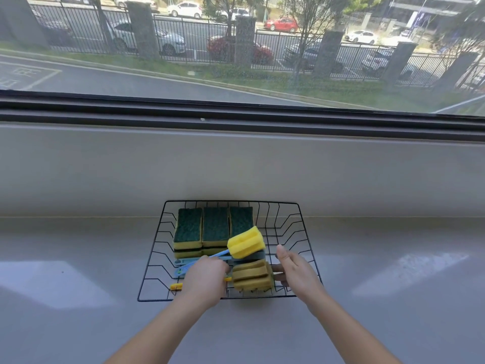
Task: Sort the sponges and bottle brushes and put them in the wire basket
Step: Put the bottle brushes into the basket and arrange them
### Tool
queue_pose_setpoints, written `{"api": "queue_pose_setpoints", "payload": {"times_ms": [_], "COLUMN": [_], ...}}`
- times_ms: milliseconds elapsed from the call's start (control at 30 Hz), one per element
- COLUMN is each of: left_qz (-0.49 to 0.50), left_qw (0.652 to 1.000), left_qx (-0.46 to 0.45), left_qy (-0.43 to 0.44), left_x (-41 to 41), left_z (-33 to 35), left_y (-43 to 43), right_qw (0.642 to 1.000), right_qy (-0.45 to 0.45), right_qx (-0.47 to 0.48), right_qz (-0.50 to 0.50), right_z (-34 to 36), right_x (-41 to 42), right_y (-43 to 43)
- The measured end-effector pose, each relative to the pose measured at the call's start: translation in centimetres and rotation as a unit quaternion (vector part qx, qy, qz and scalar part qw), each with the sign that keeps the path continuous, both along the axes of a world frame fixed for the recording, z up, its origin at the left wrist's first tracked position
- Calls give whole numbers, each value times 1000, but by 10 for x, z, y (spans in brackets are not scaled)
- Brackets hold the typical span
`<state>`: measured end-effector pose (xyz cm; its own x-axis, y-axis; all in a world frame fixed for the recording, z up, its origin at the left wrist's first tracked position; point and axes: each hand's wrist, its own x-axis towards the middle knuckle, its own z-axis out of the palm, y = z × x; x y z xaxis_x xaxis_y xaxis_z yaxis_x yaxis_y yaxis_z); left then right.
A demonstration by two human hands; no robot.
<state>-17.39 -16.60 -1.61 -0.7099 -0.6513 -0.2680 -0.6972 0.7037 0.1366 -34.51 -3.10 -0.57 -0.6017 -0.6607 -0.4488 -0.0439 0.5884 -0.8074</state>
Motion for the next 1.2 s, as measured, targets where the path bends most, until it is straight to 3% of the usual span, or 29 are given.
{"api": "queue_pose_setpoints", "payload": {"times_ms": [133, 400, 567, 833, 933, 1033, 1100, 1200], "left_qz": [-1, -27, -70, -60, -40, 25, 61, 72], "left_qw": [1000, 998, 996, 997, 997, 982, 967, 974], "left_qx": [-19, -37, -37, -35, -21, -46, -60, -54], "left_qy": [-18, 41, 44, 30, 66, 184, 239, 210], "left_x": [-1, 4, 5, 9, 14, 18, 18, 11], "left_z": [5, -5, -7, -1, 3, 4, 3, 1], "left_y": [4, 6, 2, -2, -2, -4, -8, -13], "right_qw": [1000, 997, 998, 998, 992, 988, 990, 999], "right_qy": [-4, -62, -50, 14, 68, 94, 68, -12], "right_qx": [3, 1, -1, -8, 14, 36, 41, 3], "right_qz": [22, 51, 40, 64, 103, 119, 116, 38], "right_z": [-3, 3, 2, 2, 2, -1, -2, 2], "right_x": [0, -1, -2, -2, -3, -4, -7, -16], "right_y": [1, 3, 3, 5, 3, 3, 2, -8]}}
